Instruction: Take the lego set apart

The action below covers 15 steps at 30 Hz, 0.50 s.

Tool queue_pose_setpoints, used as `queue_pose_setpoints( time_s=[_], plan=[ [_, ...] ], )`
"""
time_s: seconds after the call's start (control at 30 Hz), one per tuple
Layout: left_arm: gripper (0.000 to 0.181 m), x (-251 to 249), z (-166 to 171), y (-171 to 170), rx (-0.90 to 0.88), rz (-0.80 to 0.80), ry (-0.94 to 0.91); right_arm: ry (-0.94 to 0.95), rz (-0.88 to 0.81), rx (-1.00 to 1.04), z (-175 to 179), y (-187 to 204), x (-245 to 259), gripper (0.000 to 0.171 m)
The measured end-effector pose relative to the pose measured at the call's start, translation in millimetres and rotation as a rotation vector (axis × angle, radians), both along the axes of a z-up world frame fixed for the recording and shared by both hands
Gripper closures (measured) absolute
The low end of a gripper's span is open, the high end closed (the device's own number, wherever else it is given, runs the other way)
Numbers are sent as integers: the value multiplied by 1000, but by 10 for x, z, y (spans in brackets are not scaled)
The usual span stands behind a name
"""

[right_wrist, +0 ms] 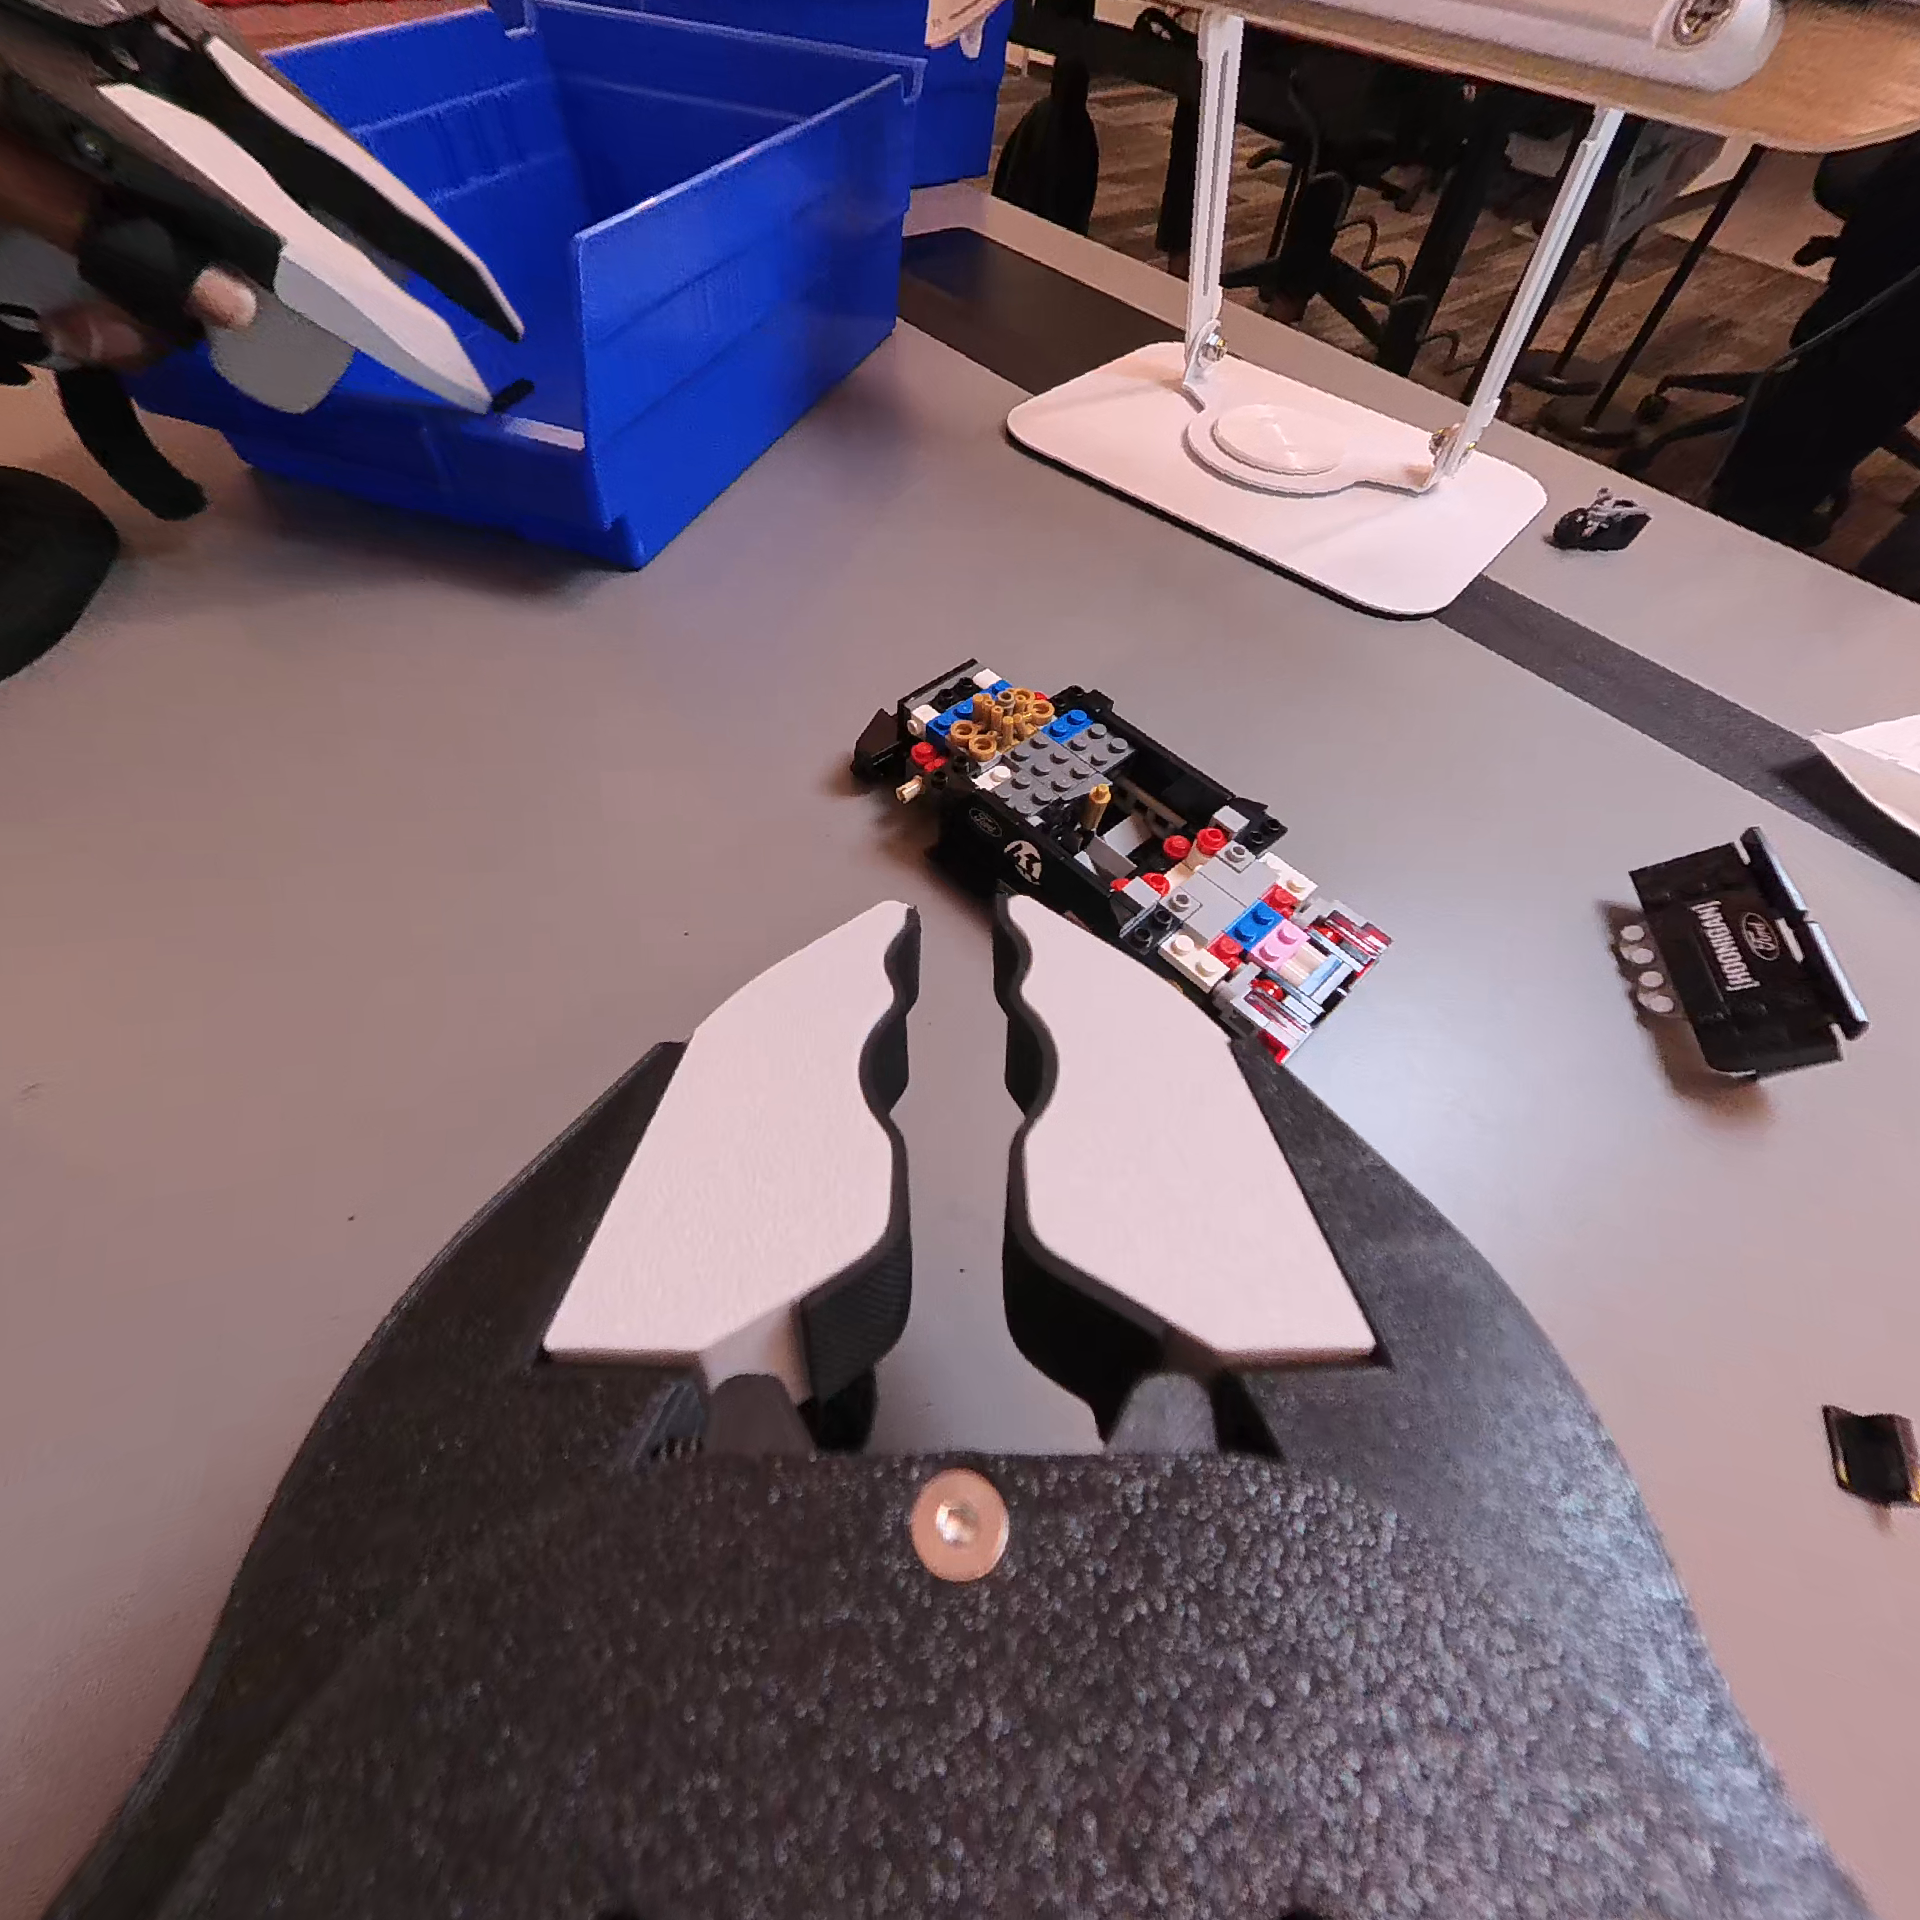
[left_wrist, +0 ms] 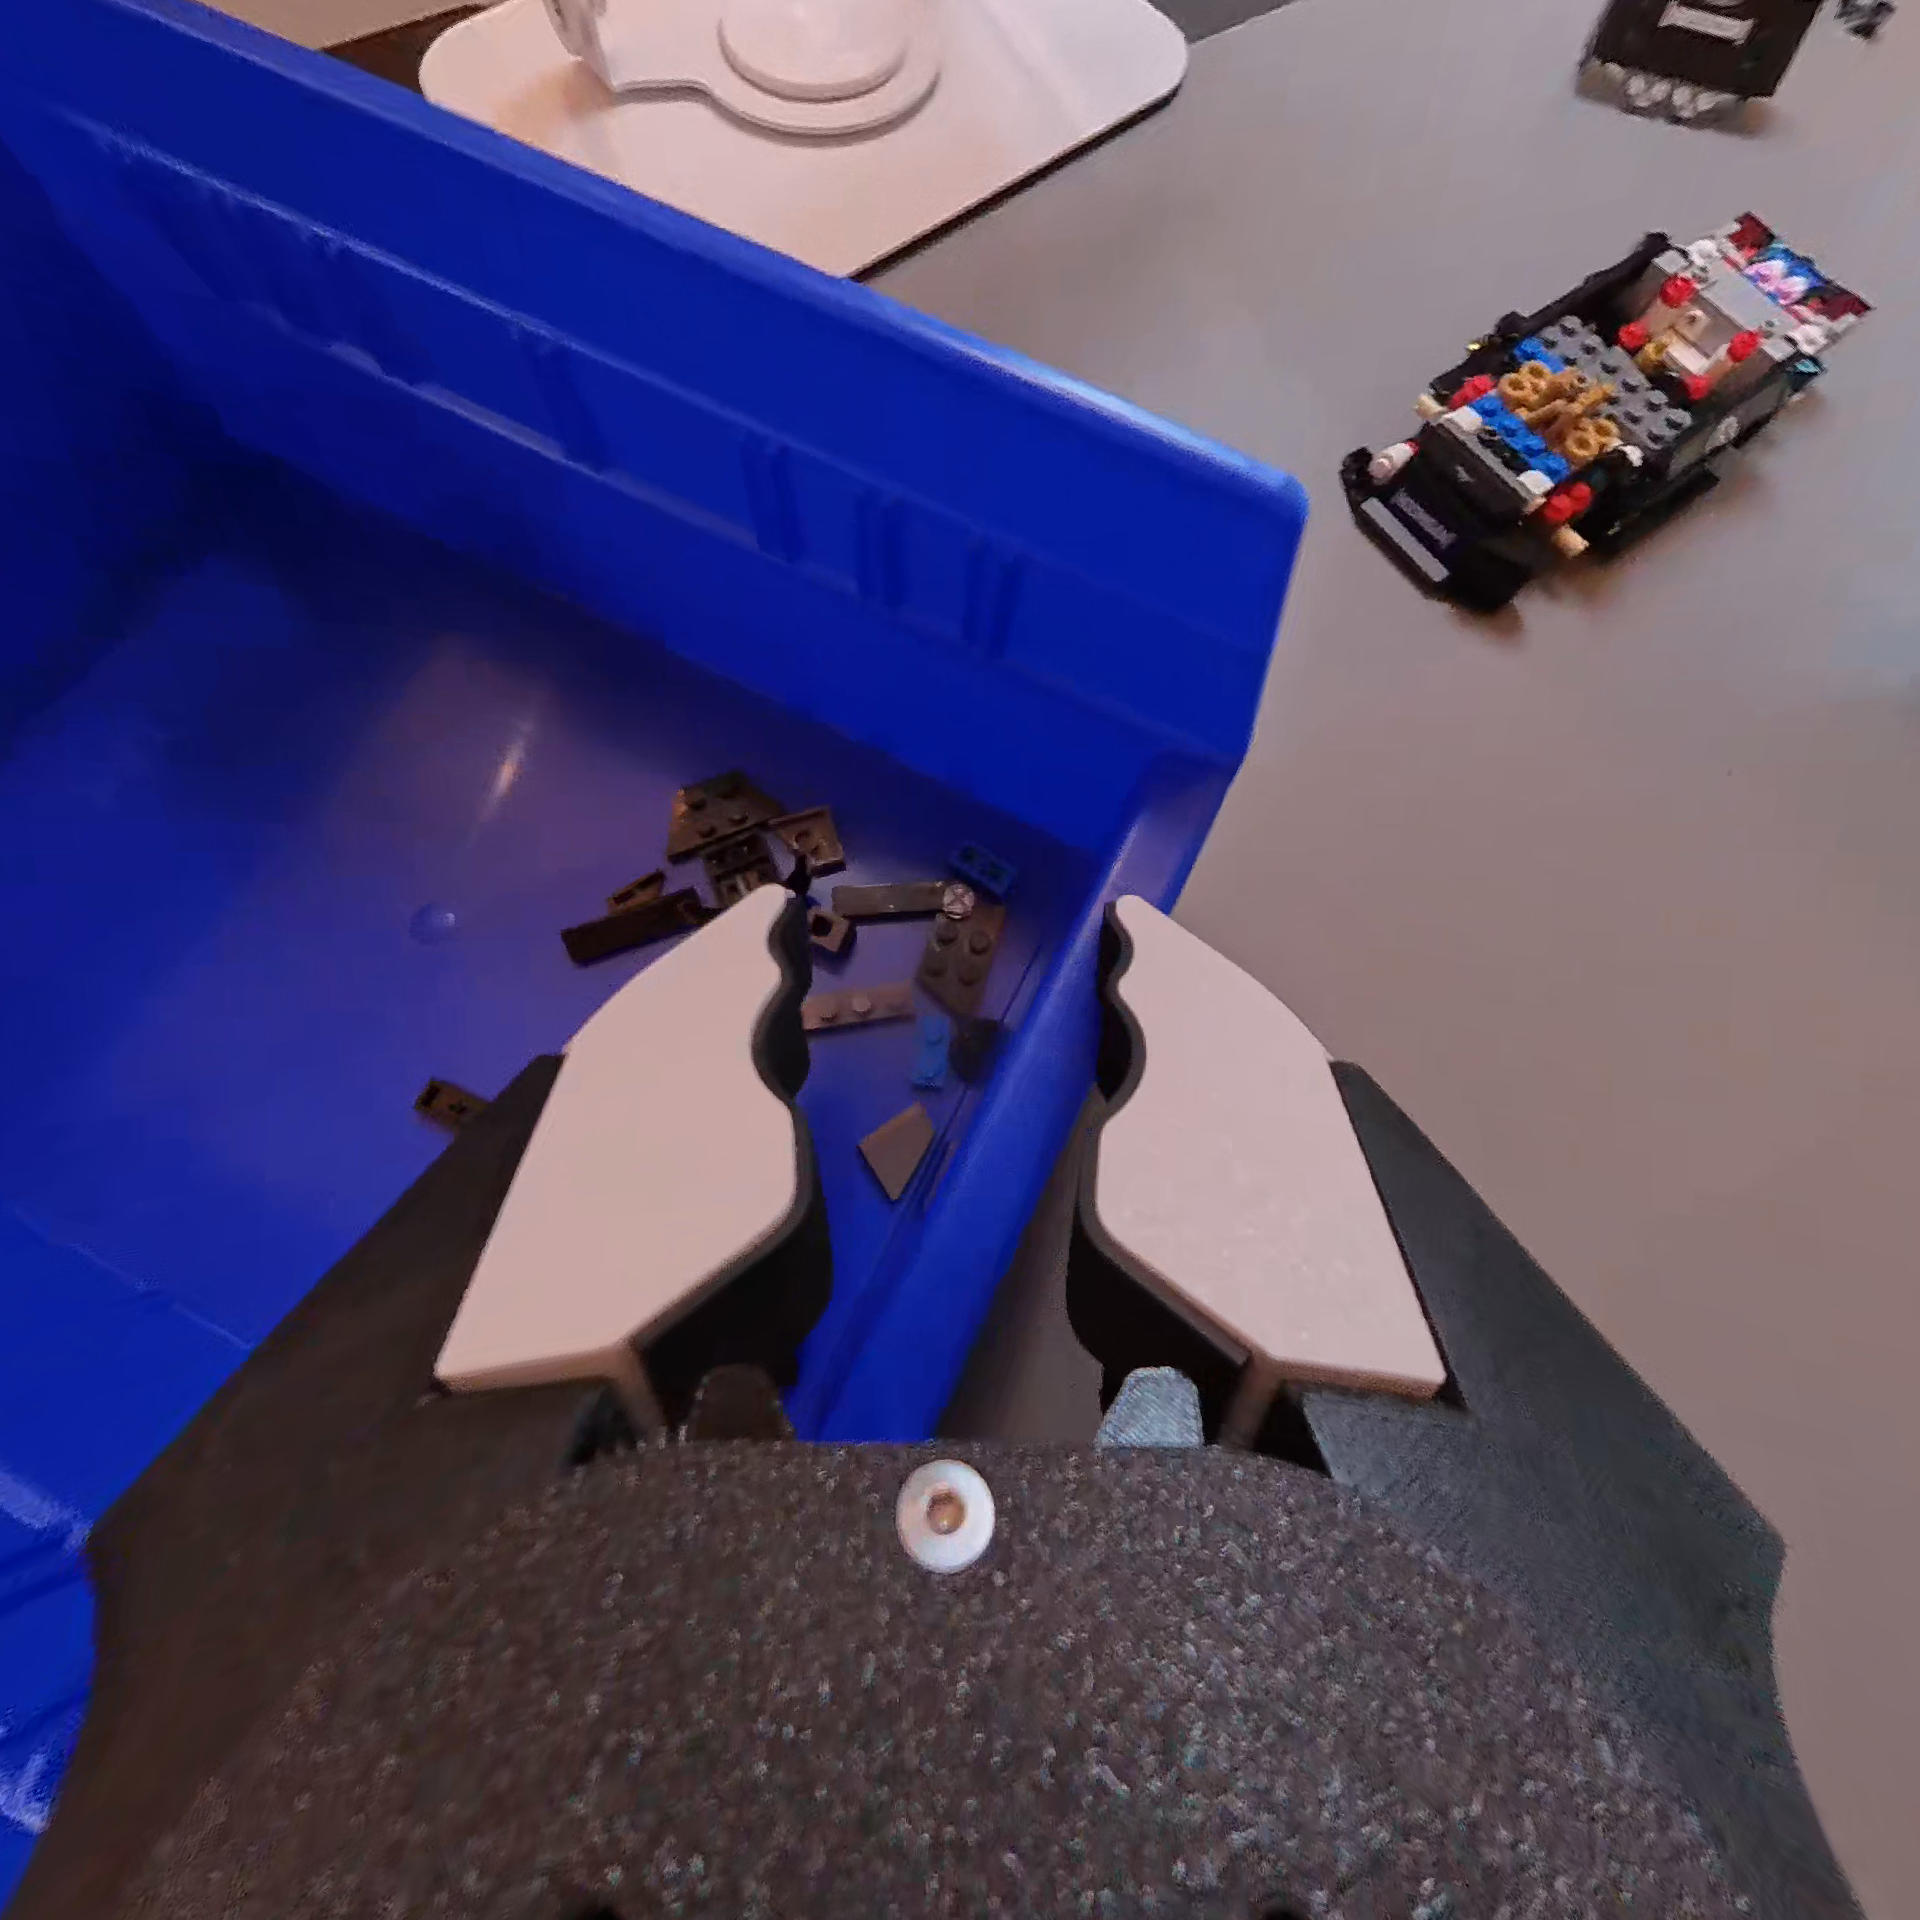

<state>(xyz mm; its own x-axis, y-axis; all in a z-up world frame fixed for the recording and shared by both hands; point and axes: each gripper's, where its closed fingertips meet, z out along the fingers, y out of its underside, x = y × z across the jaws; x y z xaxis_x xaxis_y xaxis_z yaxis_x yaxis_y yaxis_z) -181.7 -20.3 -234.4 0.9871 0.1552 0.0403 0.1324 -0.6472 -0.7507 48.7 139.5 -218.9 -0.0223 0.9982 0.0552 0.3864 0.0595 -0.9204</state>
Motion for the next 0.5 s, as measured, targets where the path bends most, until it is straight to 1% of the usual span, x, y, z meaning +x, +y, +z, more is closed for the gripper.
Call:
queue_pose_setpoints(
  time_s=[0.1, 0.17, 0.2, 0.27, 0.33, 0.37, 0.43, 0.5],
  plan=[
    [130, 43, 86, 28, 47, -29, 34, 19, -42, 45, 54, 112, 0, 158],
    [142, 109, 220, 75, 117, -71, 64, 33, -112, 120, 157, 362, 13, 157],
    [149, 159, 313, 107, 169, -97, 80, 31, -158, 168, 219, 555, 26, 157],
    [164, 254, 481, 163, 267, -134, 109, 21, -254, 258, 347, 1049, 55, 155],
    [177, 360, 577, 198, 337, -180, 138, -4, -351, 332, 416, 1680, 70, 155],
    [181, 408, 602, 212, 359, -196, 151, -23, -397, 355, 408, 2021, 70, 154],
    [181, 498, 631, 240, 392, -224, 171, -73, -459, 353, 309, 2643, 28, 148],
    [181, 587, 656, 271, 423, -247, 182, -123, -489, 364, 178, 3132, -50, 144]
  ],
)
